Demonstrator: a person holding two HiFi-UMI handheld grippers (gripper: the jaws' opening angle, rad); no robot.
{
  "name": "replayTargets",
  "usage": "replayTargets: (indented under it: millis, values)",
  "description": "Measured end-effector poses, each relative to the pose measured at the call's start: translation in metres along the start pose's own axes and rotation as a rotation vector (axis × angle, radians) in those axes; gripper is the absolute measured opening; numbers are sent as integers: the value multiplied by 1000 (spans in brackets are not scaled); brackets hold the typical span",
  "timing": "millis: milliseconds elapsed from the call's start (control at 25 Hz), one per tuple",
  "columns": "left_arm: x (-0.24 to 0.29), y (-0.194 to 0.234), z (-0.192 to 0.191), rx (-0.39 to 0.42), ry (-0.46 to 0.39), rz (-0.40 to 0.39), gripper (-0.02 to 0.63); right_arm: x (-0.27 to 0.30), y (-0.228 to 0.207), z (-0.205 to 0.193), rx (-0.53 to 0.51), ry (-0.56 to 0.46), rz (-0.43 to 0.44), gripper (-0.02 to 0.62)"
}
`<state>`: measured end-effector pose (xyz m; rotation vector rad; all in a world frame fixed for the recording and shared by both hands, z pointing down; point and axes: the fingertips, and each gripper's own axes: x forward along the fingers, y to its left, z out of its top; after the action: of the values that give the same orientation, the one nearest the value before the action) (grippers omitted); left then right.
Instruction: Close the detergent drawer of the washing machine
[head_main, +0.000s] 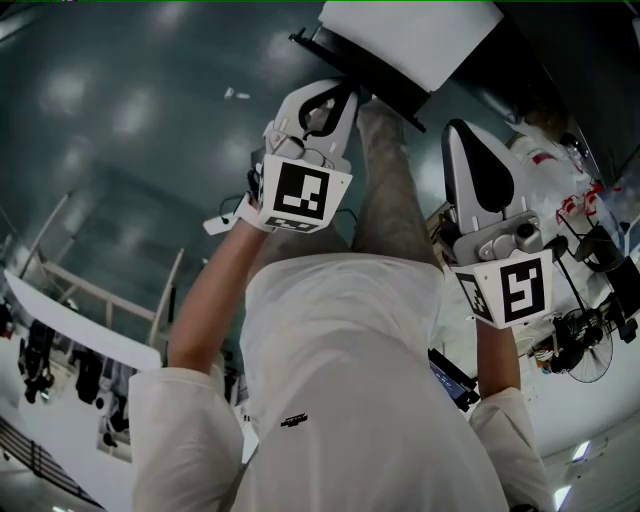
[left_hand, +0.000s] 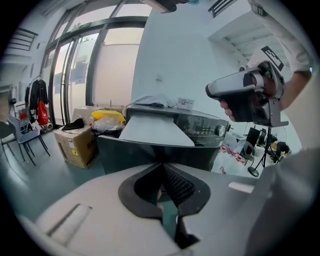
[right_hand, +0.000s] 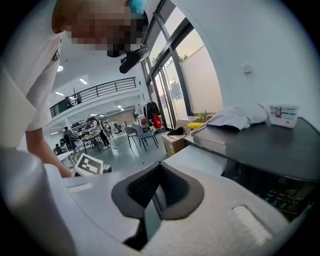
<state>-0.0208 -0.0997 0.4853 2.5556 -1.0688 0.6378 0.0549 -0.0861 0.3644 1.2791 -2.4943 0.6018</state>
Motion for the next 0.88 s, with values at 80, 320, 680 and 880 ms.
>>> replayTargets:
  millis: [80, 320, 680, 880]
  values:
    - [-1, -1, 2, -6, -3, 1, 18, -1, -2, 0, 6, -1, -2, 2]
    - [-1, 0, 2, -52, -1, 13, 20, 1, -6, 2, 18, -10, -2, 0]
    - [-3, 1, 10, -81, -13, -3, 20, 4, -15, 1, 60, -15, -5, 2]
    - [-4, 0, 16, -64, -20, -7, 20, 6, -14, 4, 60, -18, -9, 2]
